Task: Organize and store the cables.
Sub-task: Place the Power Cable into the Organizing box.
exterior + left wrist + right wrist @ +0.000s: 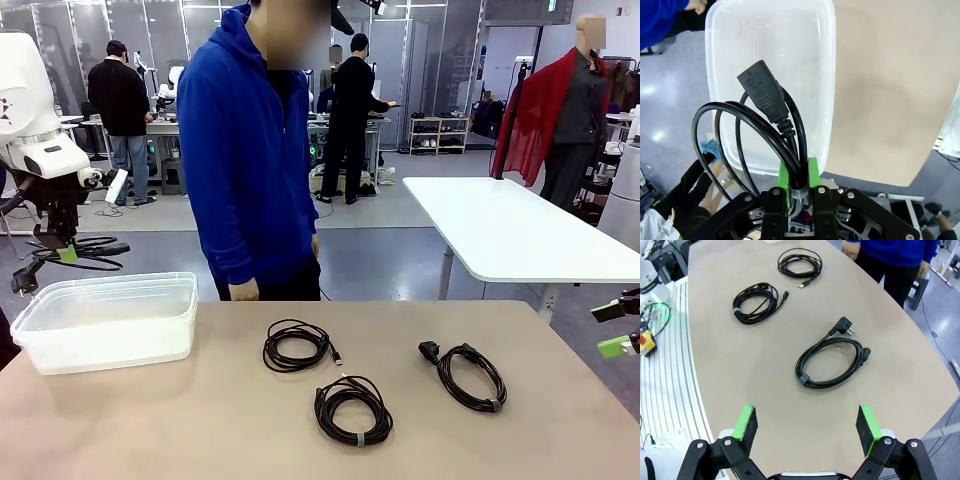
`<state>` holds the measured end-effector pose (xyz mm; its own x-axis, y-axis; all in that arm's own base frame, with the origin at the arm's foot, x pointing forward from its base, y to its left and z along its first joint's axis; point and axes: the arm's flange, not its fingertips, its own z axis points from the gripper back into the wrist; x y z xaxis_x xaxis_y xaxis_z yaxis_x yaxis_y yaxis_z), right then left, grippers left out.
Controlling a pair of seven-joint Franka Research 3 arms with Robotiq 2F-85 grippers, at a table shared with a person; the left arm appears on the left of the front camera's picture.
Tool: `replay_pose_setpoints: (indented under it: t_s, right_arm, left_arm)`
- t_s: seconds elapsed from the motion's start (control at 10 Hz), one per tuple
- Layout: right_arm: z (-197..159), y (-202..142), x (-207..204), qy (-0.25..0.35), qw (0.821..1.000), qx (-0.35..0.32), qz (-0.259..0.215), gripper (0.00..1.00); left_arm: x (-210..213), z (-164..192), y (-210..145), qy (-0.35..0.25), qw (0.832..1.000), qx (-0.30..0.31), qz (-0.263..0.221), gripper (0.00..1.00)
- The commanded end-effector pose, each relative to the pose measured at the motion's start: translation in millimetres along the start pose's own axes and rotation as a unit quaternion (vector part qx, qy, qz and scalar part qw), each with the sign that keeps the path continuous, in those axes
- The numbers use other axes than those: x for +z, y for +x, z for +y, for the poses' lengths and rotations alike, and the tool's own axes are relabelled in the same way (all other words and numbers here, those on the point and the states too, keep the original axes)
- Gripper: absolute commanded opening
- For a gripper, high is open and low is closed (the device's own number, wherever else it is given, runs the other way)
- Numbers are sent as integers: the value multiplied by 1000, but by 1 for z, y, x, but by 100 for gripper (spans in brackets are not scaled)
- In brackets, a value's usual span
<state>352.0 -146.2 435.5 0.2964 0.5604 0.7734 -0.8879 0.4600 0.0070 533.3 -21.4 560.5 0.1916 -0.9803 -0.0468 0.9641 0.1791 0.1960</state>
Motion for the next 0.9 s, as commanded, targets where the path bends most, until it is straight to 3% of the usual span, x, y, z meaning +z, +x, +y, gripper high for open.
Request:
replay_pose_setpoints:
  t_s: [0.0,0.8]
  right_arm:
    - [-1,1,0,-1,1000,1,-9,100]
    - [-1,1,0,-1,1000,1,-9,100]
  left_arm:
    - [-17,21,-3,12,1000,-9,17,17]
    - [-100,45,-10,-14,1000,-11,-13,17]
